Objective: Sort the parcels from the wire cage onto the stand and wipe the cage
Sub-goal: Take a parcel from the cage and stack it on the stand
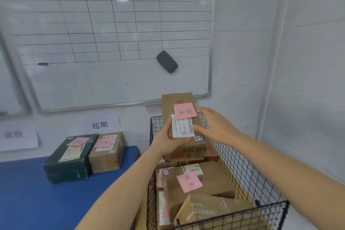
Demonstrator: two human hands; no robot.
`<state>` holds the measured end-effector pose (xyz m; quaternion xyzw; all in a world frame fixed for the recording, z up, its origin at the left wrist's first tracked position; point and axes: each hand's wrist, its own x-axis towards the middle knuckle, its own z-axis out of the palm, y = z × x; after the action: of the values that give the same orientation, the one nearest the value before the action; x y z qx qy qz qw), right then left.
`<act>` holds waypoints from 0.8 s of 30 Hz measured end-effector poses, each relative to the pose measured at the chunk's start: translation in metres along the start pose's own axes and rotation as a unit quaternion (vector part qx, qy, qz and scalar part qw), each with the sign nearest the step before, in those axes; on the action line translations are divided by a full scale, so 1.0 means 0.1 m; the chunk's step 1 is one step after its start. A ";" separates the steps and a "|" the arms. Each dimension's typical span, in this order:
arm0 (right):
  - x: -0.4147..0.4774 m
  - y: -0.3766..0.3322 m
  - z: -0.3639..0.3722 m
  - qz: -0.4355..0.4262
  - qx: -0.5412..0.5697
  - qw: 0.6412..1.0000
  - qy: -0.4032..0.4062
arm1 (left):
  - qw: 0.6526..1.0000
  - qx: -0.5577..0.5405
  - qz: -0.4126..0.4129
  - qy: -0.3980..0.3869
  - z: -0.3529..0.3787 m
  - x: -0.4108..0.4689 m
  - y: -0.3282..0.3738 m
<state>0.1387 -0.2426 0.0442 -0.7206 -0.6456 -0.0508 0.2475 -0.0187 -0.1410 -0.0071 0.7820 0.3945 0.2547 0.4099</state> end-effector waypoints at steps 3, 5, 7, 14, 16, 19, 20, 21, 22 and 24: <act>-0.05 -0.15 -0.08 -0.002 -0.001 1.000 0.009 | 1.000 -0.010 0.011 0.021 -0.12 -0.13 0.11; -0.10 -0.25 -0.11 -0.007 0.000 1.000 0.010 | 0.999 -0.009 0.016 0.032 -0.19 -0.25 0.18; -0.15 -0.35 -0.15 -0.017 0.004 1.000 0.018 | 0.999 -0.005 0.023 0.044 -0.26 -0.39 0.26; -0.42 -0.75 -0.26 -0.067 0.074 0.993 0.060 | 0.990 -0.042 0.004 0.137 -0.49 -1.00 0.41; -0.56 -0.90 -0.28 -0.079 0.085 0.992 0.053 | 0.987 -0.037 -0.012 0.157 -0.55 -1.24 0.38; -0.77 -1.13 -0.26 -0.097 0.099 0.989 0.041 | 0.983 -0.028 -0.038 0.180 -0.65 -1.59 0.34; -0.83 -1.21 -0.25 -0.103 0.108 0.988 0.041 | 0.981 -0.031 -0.048 0.185 -0.68 -1.69 0.32; -0.88 -1.29 -0.25 -0.109 0.114 0.987 0.038 | 0.980 -0.033 -0.059 0.188 -0.71 -1.79 0.31; -0.92 -1.36 -0.23 -0.117 0.114 0.986 0.035 | 0.979 -0.033 -0.070 0.191 -0.72 -1.90 0.29; -0.98 -1.49 -0.18 -0.127 0.118 0.985 0.020 | 0.976 -0.031 -0.083 0.201 -0.76 -2.07 0.25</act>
<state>-0.0150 -0.3320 0.0650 -0.5974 -0.7283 -0.0202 0.3351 -0.1790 -0.2875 0.0392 0.6665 0.5244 0.3833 0.3659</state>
